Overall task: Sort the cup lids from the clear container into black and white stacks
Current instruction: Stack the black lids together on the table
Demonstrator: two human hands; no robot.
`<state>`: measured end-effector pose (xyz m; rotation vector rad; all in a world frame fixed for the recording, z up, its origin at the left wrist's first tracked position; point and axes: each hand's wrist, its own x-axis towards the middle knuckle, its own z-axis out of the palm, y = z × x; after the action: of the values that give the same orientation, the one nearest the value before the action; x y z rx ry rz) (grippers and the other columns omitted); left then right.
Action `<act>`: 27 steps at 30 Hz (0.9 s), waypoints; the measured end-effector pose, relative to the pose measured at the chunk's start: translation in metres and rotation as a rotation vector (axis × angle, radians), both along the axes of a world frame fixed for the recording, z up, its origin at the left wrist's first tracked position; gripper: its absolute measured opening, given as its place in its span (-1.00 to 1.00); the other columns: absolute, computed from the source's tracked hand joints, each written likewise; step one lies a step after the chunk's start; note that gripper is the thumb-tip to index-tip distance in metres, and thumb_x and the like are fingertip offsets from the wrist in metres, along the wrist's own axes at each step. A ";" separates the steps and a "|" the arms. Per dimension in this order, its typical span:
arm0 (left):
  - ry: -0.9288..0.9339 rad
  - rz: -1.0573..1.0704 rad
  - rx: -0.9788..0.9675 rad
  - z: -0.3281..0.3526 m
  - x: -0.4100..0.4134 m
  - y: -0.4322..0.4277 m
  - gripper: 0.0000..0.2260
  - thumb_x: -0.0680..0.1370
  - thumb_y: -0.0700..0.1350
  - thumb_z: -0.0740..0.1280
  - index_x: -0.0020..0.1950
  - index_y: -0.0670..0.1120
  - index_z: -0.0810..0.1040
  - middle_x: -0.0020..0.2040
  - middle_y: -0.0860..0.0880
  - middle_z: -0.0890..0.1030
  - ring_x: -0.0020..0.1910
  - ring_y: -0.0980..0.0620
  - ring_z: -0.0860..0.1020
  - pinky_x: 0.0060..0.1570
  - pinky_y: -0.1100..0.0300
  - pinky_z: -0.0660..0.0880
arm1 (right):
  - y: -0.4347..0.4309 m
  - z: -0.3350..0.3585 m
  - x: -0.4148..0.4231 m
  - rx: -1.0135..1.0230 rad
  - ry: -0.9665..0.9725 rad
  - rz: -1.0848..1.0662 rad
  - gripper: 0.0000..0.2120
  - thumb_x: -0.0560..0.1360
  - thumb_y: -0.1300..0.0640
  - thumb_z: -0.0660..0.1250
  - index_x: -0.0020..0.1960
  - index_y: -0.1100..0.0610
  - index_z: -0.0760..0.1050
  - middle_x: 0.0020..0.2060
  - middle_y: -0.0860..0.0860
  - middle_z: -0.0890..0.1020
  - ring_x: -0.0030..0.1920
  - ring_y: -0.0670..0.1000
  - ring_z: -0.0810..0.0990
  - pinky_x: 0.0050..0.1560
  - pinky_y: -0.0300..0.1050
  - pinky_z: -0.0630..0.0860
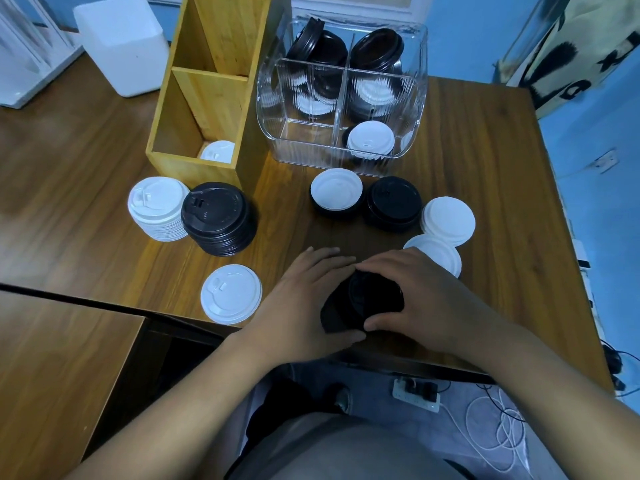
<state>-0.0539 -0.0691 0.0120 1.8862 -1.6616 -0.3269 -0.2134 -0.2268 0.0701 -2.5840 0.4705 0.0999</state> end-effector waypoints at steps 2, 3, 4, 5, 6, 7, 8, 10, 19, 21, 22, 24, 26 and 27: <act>0.013 0.009 -0.016 -0.003 0.001 0.000 -0.29 0.47 0.29 0.49 0.48 -0.10 0.50 0.47 0.05 0.49 0.57 0.02 0.27 0.55 -0.13 0.18 | 0.000 0.001 0.001 -0.010 0.007 0.001 -0.24 0.35 -0.28 0.50 0.48 -0.14 0.33 0.37 -0.24 0.41 0.34 -0.19 0.28 0.29 -0.28 0.22; 0.011 0.012 -0.021 -0.004 0.002 0.000 -0.30 0.48 0.29 0.49 0.47 -0.11 0.51 0.46 0.04 0.50 0.57 0.02 0.27 0.55 -0.15 0.19 | 0.000 0.002 0.002 -0.011 0.014 0.001 -0.24 0.35 -0.28 0.50 0.48 -0.14 0.34 0.36 -0.25 0.41 0.34 -0.20 0.29 0.29 -0.28 0.23; 0.010 0.013 -0.023 -0.005 0.002 0.000 -0.31 0.48 0.29 0.49 0.46 -0.11 0.51 0.45 0.03 0.51 0.58 0.01 0.27 0.54 -0.16 0.19 | 0.001 0.002 0.002 -0.013 0.019 0.000 -0.23 0.35 -0.28 0.50 0.47 -0.14 0.34 0.36 -0.25 0.41 0.34 -0.20 0.29 0.29 -0.28 0.24; 0.011 0.012 -0.023 -0.006 0.003 0.000 -0.31 0.48 0.29 0.48 0.46 -0.11 0.52 0.45 0.02 0.51 0.58 0.01 0.27 0.55 -0.16 0.18 | 0.000 0.002 0.003 -0.014 0.019 -0.001 -0.23 0.35 -0.28 0.50 0.47 -0.14 0.35 0.36 -0.26 0.41 0.33 -0.20 0.29 0.28 -0.28 0.25; 0.013 0.010 -0.020 -0.007 0.003 0.000 -0.30 0.48 0.29 0.48 0.46 -0.12 0.52 0.44 0.02 0.52 0.58 0.00 0.26 0.55 -0.17 0.18 | 0.000 0.001 0.003 -0.014 0.016 -0.003 -0.24 0.34 -0.29 0.50 0.47 -0.14 0.35 0.35 -0.26 0.41 0.33 -0.21 0.29 0.28 -0.27 0.26; 0.015 0.010 -0.013 -0.006 0.003 0.000 -0.30 0.48 0.30 0.47 0.47 -0.11 0.52 0.45 0.01 0.51 0.59 0.00 0.25 0.55 -0.17 0.18 | 0.000 0.000 0.003 -0.013 0.013 -0.003 -0.24 0.35 -0.30 0.49 0.47 -0.14 0.34 0.36 -0.26 0.41 0.34 -0.21 0.28 0.29 -0.26 0.27; 0.017 0.011 -0.005 -0.006 0.003 0.000 -0.29 0.48 0.30 0.47 0.47 -0.11 0.51 0.45 0.00 0.51 0.59 0.00 0.24 0.55 -0.18 0.19 | 0.001 -0.001 0.002 -0.017 0.011 0.003 -0.25 0.36 -0.31 0.48 0.48 -0.15 0.33 0.38 -0.26 0.40 0.35 -0.22 0.27 0.32 -0.26 0.27; 0.021 0.015 0.013 -0.005 0.003 0.001 -0.26 0.47 0.31 0.46 0.49 -0.12 0.49 0.49 0.00 0.47 0.61 0.01 0.20 0.54 -0.15 0.23 | 0.003 -0.004 -0.005 -0.024 -0.009 0.022 -0.28 0.41 -0.34 0.40 0.50 -0.16 0.31 0.43 -0.27 0.36 0.40 -0.28 0.21 0.35 -0.34 0.19; -0.206 0.144 0.090 0.034 0.038 0.056 -0.31 0.49 0.19 0.47 0.53 -0.09 0.42 0.52 0.00 0.41 0.56 -0.03 0.30 0.53 0.05 0.27 | -0.019 -0.032 -0.075 -0.431 -0.289 -0.252 -0.69 0.42 0.19 0.51 0.16 0.13 0.64 0.16 0.00 0.62 0.15 0.14 0.52 0.04 0.13 0.54; -0.351 0.163 0.244 0.036 0.051 0.077 -0.28 0.45 0.20 0.51 0.53 -0.07 0.43 0.50 -0.03 0.43 0.51 -0.09 0.35 0.46 -0.03 0.37 | -0.020 -0.041 -0.077 -0.440 -0.272 -0.255 -0.75 0.44 0.19 0.52 0.11 0.11 0.66 0.10 -0.02 0.64 0.09 0.13 0.53 -0.05 0.13 0.54; -0.393 0.159 0.316 0.036 0.055 0.086 -0.24 0.41 0.19 0.53 0.53 -0.06 0.43 0.50 -0.05 0.43 0.49 -0.11 0.37 0.44 -0.05 0.40 | -0.020 -0.042 -0.077 -0.446 -0.275 -0.264 -0.79 0.45 0.19 0.50 0.09 0.11 0.66 0.07 -0.03 0.66 0.07 0.12 0.53 -0.08 0.12 0.54; -0.425 0.117 0.393 0.033 0.061 0.096 -0.22 0.37 0.09 0.58 0.54 -0.06 0.42 0.51 -0.07 0.43 0.46 -0.15 0.40 0.40 -0.09 0.44 | -0.020 -0.042 -0.077 -0.460 -0.298 -0.277 -0.85 0.48 0.18 0.46 0.06 0.12 0.67 0.01 -0.02 0.68 0.05 0.11 0.54 -0.09 0.11 0.54; -0.394 0.064 0.377 0.030 0.066 0.100 -0.25 0.39 -0.04 0.59 0.54 -0.06 0.42 0.52 -0.05 0.41 0.45 -0.14 0.41 0.39 -0.05 0.43 | -0.016 -0.040 -0.080 -0.419 -0.333 -0.278 -0.86 0.50 0.16 0.43 0.05 0.13 0.68 -0.03 -0.03 0.68 0.05 0.08 0.55 -0.02 0.01 0.54; -0.365 0.042 0.360 0.030 0.069 0.100 -0.27 0.41 -0.09 0.58 0.55 -0.05 0.41 0.52 -0.03 0.40 0.45 -0.12 0.40 0.39 -0.01 0.41 | -0.013 -0.038 -0.081 -0.346 -0.362 -0.296 -0.87 0.51 0.17 0.43 0.04 0.13 0.67 -0.04 -0.05 0.67 0.05 0.03 0.55 0.05 -0.12 0.52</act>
<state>0.0155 0.0314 0.0419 2.3581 -1.8928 -0.2920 -0.2946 -0.2393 0.0324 -2.7382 0.7775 -0.5890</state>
